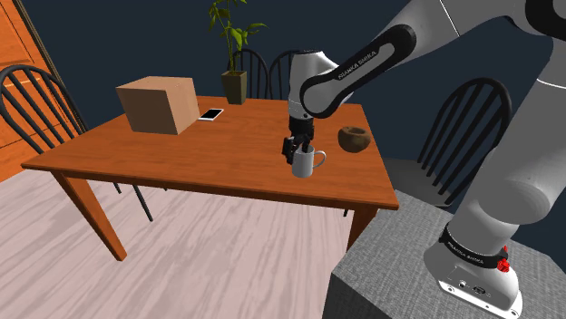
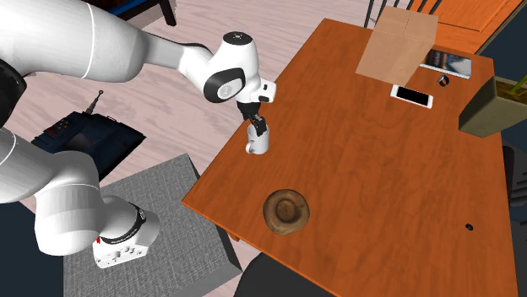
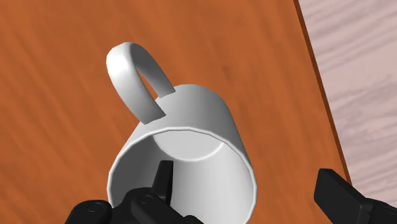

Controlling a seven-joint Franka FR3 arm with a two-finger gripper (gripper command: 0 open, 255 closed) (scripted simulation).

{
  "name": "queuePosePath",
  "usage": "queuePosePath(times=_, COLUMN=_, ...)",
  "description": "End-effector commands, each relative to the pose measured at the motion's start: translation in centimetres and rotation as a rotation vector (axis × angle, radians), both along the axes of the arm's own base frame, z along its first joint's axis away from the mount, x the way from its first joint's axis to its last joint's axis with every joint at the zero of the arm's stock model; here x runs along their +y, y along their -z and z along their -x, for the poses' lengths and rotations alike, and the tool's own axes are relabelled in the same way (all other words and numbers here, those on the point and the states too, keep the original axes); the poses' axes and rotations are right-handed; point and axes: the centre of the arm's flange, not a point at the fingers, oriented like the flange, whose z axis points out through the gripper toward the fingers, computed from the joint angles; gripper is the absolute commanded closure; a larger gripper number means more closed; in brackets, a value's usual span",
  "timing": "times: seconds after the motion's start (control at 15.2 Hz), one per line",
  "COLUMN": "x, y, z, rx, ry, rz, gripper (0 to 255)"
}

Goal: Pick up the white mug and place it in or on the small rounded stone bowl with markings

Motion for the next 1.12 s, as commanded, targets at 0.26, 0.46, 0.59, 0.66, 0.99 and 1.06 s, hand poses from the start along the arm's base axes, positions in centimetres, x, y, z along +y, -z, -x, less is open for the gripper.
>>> queuePosePath(times=0.26, x=0.0, y=0.0, z=0.0, rx=0.000, ry=0.000, rz=0.000, gripper=255)
queuePosePath(times=0.46, x=0.0, y=0.0, z=0.0, rx=0.000, ry=0.000, rz=0.000, gripper=255)
queuePosePath(times=0.59, x=0.0, y=0.0, z=0.0, rx=0.000, ry=0.000, rz=0.000, gripper=255)
queuePosePath(times=0.66, x=0.0, y=0.0, z=0.0, rx=0.000, ry=0.000, rz=0.000, gripper=255)
queuePosePath(times=0.99, x=0.0, y=-2.1, z=0.0, rx=0.000, ry=0.000, rz=0.000, gripper=255)
queuePosePath(times=1.06, x=0.0, y=-2.6, z=0.0, rx=0.000, ry=0.000, rz=0.000, gripper=255)
